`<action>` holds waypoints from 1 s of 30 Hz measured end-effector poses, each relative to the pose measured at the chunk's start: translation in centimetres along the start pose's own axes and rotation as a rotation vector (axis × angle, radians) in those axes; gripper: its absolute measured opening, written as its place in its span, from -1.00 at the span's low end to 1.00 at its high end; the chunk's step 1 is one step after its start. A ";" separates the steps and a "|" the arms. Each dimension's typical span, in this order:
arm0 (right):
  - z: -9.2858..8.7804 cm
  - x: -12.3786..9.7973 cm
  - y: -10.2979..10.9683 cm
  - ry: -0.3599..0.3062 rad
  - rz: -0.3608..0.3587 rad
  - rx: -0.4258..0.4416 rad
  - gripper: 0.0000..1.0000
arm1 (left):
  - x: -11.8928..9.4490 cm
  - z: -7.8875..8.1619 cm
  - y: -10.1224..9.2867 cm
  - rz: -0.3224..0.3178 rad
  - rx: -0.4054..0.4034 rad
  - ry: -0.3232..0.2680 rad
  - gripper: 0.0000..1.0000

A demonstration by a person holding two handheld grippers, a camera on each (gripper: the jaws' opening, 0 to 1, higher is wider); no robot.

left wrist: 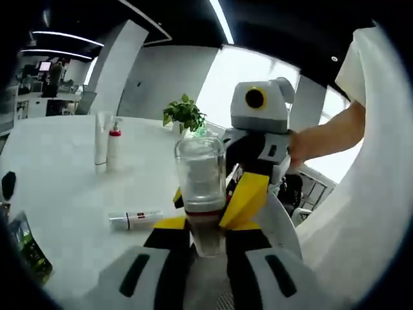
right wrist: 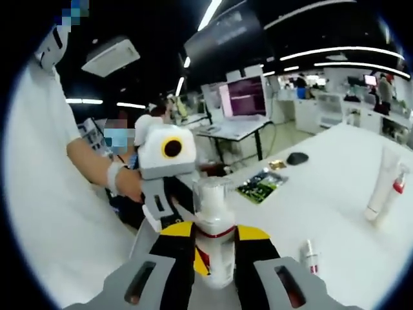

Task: Arrange the skincare products in the storage area until every visible bottle or jar stands upright without overlapping.

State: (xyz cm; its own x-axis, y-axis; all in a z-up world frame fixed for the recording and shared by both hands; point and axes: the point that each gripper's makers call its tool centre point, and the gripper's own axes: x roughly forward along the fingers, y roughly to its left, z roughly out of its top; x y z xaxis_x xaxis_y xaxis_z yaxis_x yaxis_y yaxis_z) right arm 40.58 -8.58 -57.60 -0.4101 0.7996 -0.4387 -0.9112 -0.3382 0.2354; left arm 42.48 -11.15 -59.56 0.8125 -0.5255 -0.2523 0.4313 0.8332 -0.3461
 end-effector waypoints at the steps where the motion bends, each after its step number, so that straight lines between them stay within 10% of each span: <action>1: -0.1 0.1 0.0 0.006 -0.009 -0.001 -0.64 | 0.1 -0.2 0.1 0.005 0.003 0.004 -0.69; 12: 1.4 -0.5 -1.7 -0.100 -0.083 0.085 -0.66 | 0.9 -1.7 0.6 0.057 0.008 0.078 -0.69; 30: 1.7 0.4 -1.2 -0.223 -0.084 0.222 -0.65 | 0.1 -0.3 0.6 0.042 -0.040 0.004 -0.67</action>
State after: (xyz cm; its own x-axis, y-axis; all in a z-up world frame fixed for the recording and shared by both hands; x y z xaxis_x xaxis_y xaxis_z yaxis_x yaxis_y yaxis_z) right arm 41.62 -7.02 -56.61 -0.2929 0.9174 -0.2694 -0.9005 -0.1699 0.4003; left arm 42.67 -10.71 -60.09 0.8281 -0.4907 -0.2710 0.3807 0.8472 -0.3705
